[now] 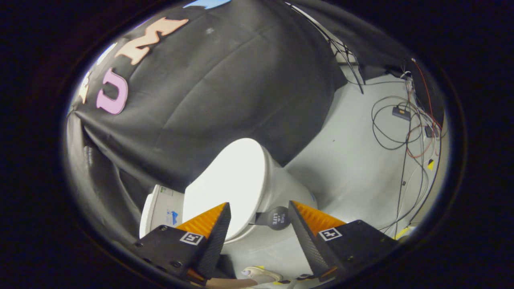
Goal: Open the toilet lid.
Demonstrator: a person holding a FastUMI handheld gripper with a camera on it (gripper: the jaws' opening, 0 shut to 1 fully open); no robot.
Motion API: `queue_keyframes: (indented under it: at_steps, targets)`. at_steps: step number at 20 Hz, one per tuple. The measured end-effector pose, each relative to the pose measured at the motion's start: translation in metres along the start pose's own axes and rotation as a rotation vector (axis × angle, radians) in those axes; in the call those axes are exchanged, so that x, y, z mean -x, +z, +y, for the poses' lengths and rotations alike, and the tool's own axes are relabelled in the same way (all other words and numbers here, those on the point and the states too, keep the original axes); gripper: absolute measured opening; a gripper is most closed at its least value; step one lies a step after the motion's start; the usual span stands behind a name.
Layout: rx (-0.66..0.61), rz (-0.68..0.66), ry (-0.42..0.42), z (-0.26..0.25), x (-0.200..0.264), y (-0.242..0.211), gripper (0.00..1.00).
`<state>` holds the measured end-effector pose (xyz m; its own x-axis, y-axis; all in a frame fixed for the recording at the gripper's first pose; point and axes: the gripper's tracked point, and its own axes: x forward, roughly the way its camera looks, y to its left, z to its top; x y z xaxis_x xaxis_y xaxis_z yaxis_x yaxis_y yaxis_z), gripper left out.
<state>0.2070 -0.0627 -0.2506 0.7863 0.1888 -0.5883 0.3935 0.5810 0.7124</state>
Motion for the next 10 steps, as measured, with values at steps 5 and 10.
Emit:
queue_keyframes:
  at_steps: [5, 10]
  targets:
    - [-0.077, 0.045, -0.037, -0.018, -0.024, -0.007, 0.86]
    - [-0.179, 0.098, 0.011, -0.020, -0.038, -0.021, 0.62]
